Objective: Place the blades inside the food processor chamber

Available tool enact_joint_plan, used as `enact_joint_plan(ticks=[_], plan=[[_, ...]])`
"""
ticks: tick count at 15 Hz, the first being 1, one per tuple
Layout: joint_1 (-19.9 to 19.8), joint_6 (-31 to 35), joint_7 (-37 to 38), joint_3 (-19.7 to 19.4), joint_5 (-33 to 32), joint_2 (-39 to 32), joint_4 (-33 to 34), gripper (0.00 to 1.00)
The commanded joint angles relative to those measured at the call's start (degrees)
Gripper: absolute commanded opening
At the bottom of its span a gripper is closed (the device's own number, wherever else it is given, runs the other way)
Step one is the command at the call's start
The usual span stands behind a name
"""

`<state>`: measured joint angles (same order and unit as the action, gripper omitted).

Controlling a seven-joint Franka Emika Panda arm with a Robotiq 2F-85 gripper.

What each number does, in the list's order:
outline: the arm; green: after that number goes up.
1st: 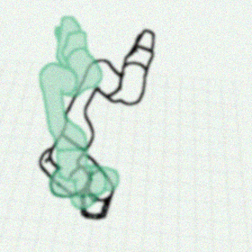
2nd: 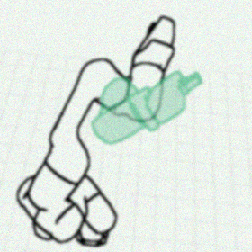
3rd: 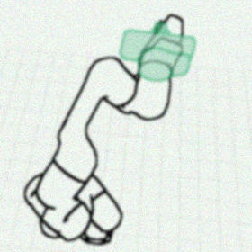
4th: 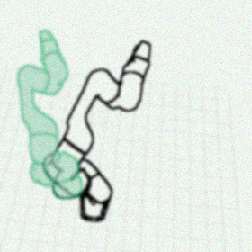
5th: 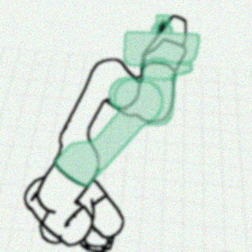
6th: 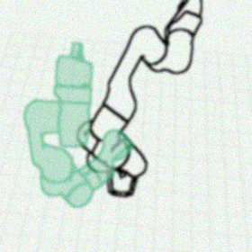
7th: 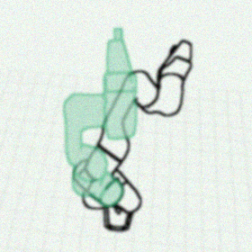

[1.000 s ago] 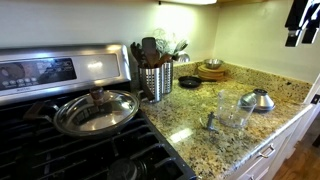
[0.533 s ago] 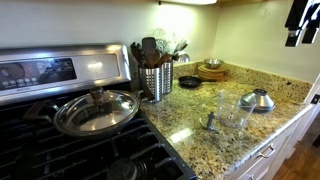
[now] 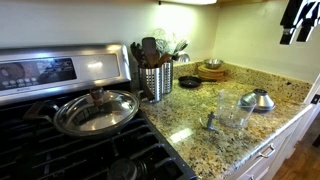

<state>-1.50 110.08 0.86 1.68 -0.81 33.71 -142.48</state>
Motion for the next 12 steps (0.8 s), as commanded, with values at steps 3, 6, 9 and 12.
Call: enact_joint_plan(ticks=[3,6,9,12], plan=[[0.8,9.5,2.1,0.7,0.3,-5.9,2.2,1.0],[1.6,12.1,2.9,2.4,0.3,-8.5,2.1,1.0],[2.7,14.3,4.1,4.7,-0.4,-10.6,2.0,1.0],[4.4,15.7,4.0,6.5,-0.8,-11.6,2.3,1.0]])
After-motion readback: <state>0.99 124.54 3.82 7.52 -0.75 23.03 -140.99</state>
